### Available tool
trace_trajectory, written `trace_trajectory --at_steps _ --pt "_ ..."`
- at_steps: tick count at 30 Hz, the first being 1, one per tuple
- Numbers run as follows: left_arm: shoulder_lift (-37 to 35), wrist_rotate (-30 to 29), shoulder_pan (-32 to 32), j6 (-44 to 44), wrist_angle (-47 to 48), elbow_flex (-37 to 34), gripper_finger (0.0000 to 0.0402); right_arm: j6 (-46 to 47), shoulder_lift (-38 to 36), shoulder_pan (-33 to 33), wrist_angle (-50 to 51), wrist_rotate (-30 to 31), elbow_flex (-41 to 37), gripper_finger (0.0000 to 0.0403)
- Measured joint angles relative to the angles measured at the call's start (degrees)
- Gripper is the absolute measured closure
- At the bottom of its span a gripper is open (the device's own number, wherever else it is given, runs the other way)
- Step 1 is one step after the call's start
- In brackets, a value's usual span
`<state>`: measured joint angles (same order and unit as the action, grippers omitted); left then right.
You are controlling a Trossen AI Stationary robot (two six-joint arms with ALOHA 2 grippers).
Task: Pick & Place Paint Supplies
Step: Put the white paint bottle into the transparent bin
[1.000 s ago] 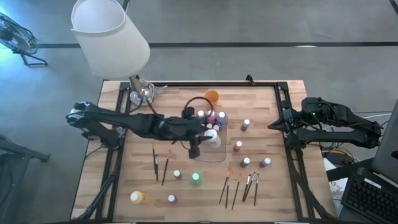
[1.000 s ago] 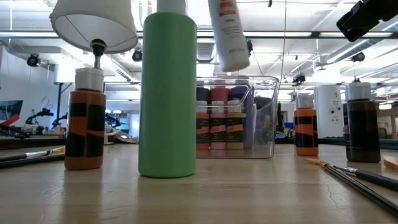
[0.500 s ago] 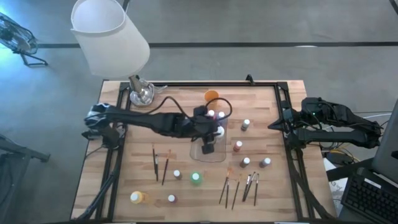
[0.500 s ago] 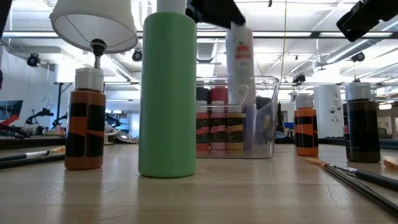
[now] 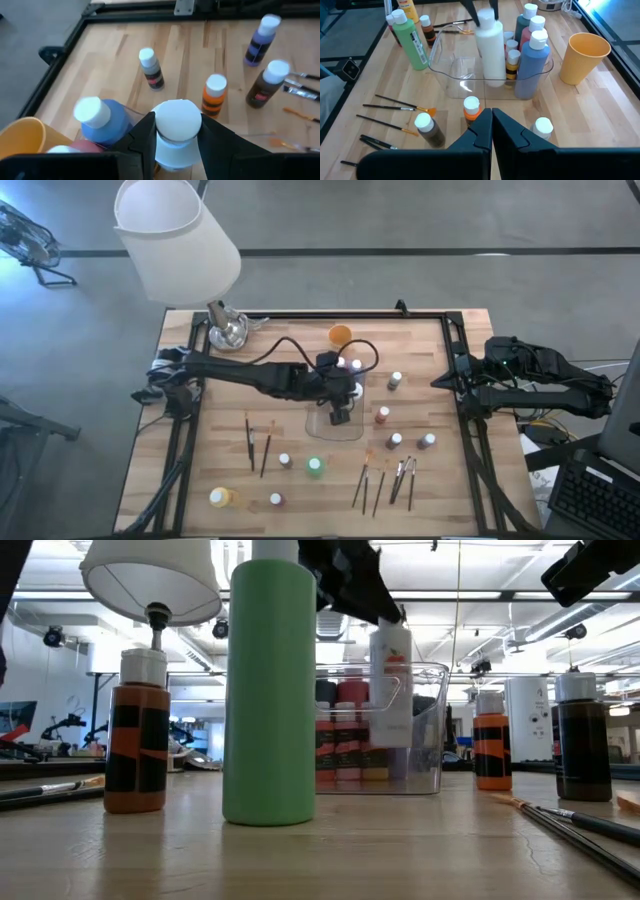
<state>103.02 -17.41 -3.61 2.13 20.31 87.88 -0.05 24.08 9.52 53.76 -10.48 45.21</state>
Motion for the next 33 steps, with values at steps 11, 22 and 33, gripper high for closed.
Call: trace_trajectory --at_steps 11,22,33 --pt "3.1 2.3 1.0 0.5 -2.0 0.0 0.0282 0.0 0.0 0.0 0.0 0.0 0.0 0.0394" --pt "4.4 3.3 2.1 1.5 -2.9 0.0 0.0282 0.0 0.0 0.0 0.0 0.0 0.0 0.0394" --pt "4.3 3.4 3.4 3.1 -4.2 -1.8 0.0271 0.0 0.0 0.0 0.0 0.0 0.0 0.0394"
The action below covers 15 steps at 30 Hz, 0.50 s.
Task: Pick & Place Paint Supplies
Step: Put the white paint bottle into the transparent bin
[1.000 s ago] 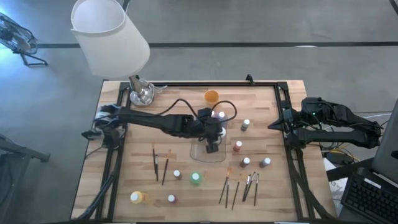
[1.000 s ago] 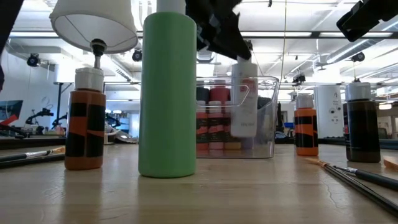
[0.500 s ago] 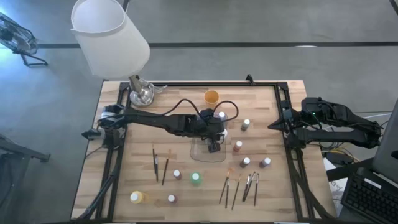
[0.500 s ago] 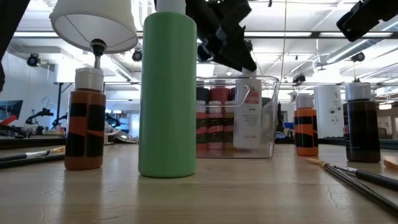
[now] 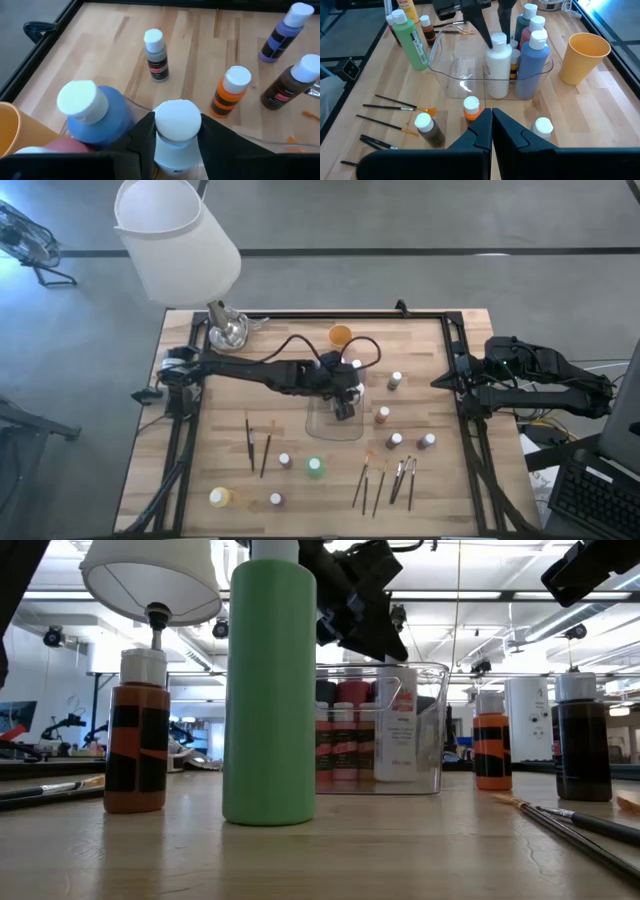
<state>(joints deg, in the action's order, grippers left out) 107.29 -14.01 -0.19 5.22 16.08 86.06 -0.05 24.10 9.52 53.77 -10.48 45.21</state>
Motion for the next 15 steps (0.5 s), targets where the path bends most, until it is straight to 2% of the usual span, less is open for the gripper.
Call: trace_trajectory --at_steps 6,12,15 --pt "-0.2 -0.5 0.3 0.4 -3.8 -2.5 0.0260 0.0 0.0 0.0 0.0 0.0 0.0 0.0394" --pt "-0.5 0.4 0.3 0.4 -3.2 -2.4 0.0256 0.0 0.0 0.0 0.0 0.0 0.0 0.0394" --pt "-0.5 1.3 0.3 -0.2 -2.7 -2.1 0.0241 0.0 0.0 0.0 0.0 0.0 0.0 0.0394"
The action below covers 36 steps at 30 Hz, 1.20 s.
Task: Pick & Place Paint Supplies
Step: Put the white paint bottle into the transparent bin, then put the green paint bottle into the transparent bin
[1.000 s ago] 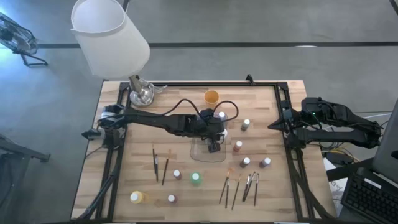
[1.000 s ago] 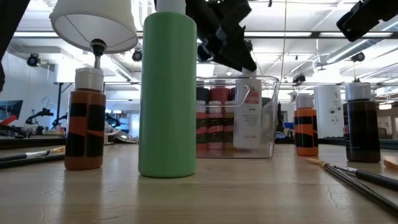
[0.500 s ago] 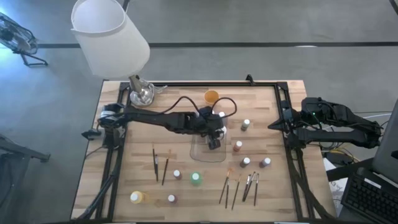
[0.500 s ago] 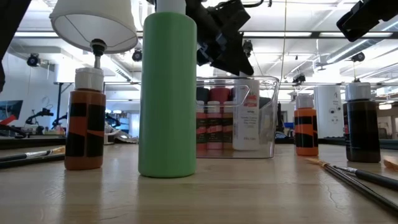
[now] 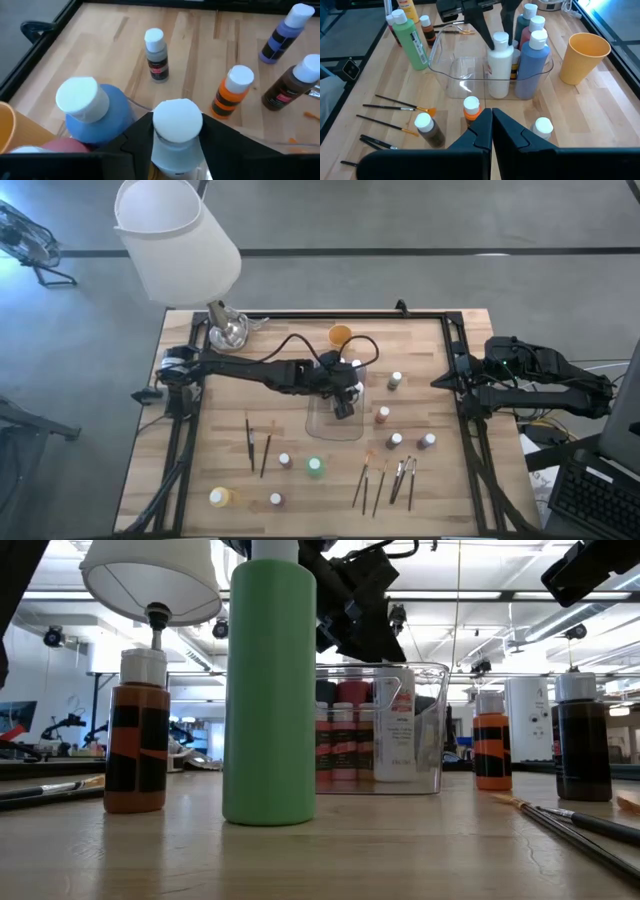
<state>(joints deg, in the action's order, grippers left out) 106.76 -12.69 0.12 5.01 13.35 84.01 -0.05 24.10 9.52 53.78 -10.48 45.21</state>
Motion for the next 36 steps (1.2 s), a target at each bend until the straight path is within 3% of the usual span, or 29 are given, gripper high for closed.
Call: trace_trajectory --at_steps 7,21,28,36 --pt "-0.2 0.1 0.1 -1.0 4.0 2.7 0.0197 0.0 0.0 0.0 0.0 0.0 0.0 0.0394" --pt "-7.9 0.0 -1.6 0.0 20.3 11.0 0.0195 0.0 0.0 0.0 0.0 0.0 0.0 0.0394" --pt "-13.8 -0.1 -8.4 1.4 25.8 11.6 0.0195 0.0 0.0 0.0 0.0 0.0 0.0 0.0394" --pt "-18.1 -1.8 -22.0 5.2 31.7 11.4 0.0195 0.0 0.0 0.0 0.0 0.0 0.0 0.0394"
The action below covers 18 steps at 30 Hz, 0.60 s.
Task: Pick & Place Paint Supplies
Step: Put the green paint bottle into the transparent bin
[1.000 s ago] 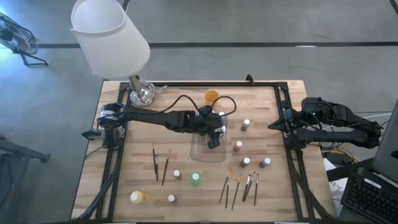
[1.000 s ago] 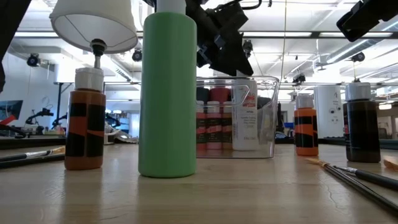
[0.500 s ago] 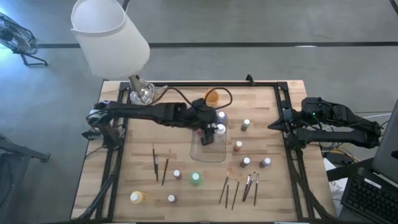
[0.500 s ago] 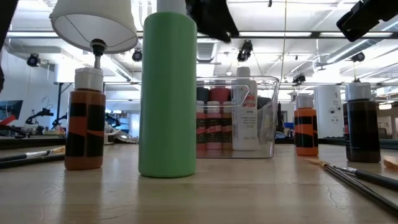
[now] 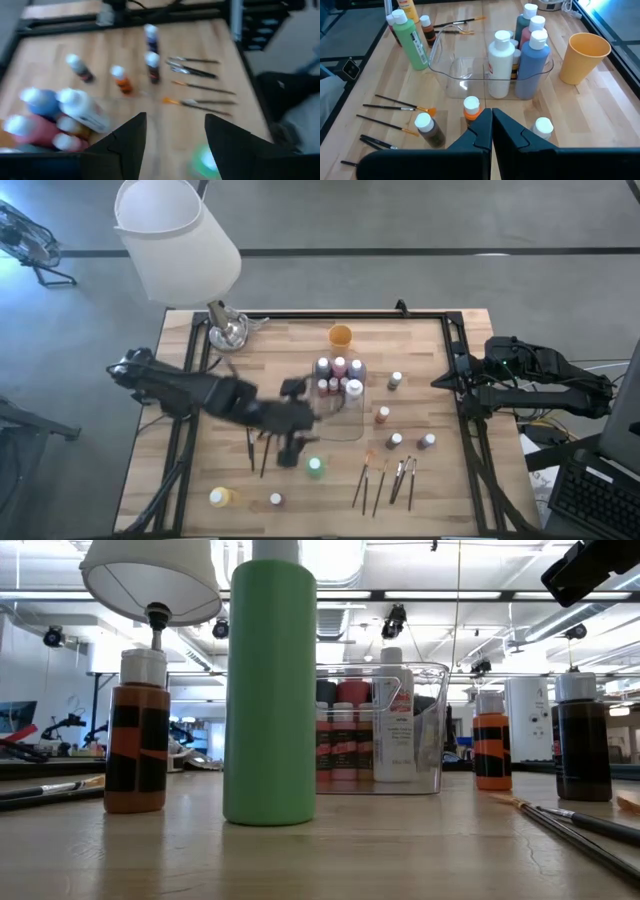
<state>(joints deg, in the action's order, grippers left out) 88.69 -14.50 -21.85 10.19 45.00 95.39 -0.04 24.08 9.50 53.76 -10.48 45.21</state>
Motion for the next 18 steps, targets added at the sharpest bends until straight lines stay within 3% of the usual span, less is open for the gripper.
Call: trace_trajectory --at_steps 9,18 --pt "-0.4 -4.0 -14.2 5.2 3.0 0.0 0.0195 0.0 0.0 0.0 0.0 0.0 0.0 0.0394" --pt "3.6 -9.3 -18.0 5.3 2.6 -0.1 0.0195 0.0 0.0 0.0 0.0 0.0 0.0 0.0394"
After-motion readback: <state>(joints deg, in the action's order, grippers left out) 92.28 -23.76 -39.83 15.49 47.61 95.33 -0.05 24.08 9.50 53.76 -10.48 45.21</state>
